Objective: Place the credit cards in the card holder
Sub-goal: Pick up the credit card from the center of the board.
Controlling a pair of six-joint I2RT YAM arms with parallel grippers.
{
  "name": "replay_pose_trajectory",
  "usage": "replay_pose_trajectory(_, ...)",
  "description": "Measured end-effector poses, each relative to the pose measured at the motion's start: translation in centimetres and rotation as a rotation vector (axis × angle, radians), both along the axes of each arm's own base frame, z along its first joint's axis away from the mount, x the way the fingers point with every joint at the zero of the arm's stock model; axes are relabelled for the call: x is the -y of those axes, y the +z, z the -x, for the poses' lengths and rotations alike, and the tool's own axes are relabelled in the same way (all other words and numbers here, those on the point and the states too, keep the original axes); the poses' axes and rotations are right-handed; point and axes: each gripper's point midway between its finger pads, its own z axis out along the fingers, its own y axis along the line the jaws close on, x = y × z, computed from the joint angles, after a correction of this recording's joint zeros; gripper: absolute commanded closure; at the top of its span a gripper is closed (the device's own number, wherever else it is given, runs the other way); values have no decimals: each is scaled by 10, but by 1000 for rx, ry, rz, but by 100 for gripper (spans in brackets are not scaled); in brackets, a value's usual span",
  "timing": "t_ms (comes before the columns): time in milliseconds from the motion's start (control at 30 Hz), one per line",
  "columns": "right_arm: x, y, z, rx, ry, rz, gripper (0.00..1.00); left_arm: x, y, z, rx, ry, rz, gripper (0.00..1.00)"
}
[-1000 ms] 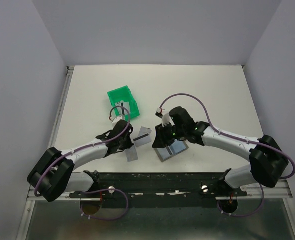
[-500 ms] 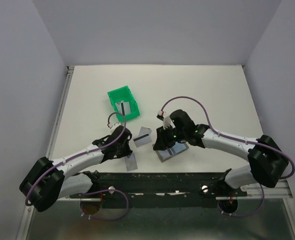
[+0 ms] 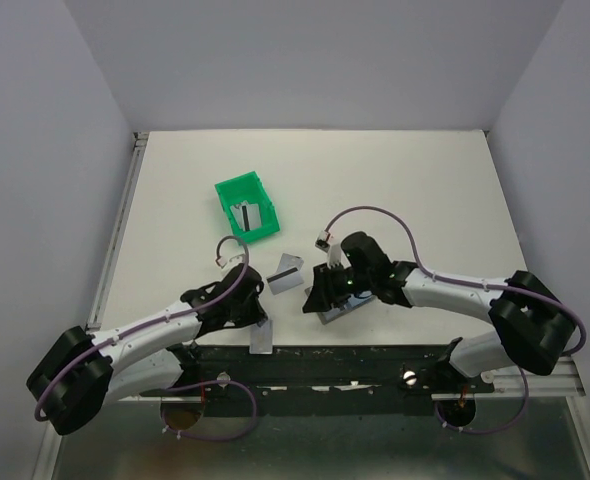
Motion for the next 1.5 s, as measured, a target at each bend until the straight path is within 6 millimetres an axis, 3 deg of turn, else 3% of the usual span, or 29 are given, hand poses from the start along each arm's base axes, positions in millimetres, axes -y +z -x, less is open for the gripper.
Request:
replay_pose_trajectory(467, -38, 8, 52, -137, -43, -34, 47, -17, 0, 17, -24, 19, -10, 100)
replay_pose_trajectory(633, -45, -8, 71, -218, -90, 4, 47, -23, 0, 23, -17, 25, -4, 100)
replay_pose_trajectory(1000, -53, -58, 80, -330, -156, 127, 46, -31, 0, 28, -3, 34, 1, 100)
replay_pose_trajectory(1200, -71, -58, 78, -340, -139, 123, 45, -32, 0, 28, 1, 29, -9, 100)
replay_pose_trajectory(1500, -79, -62, 85, -370, -102, 126, 45, -33, 0, 28, 5, 24, -12, 100)
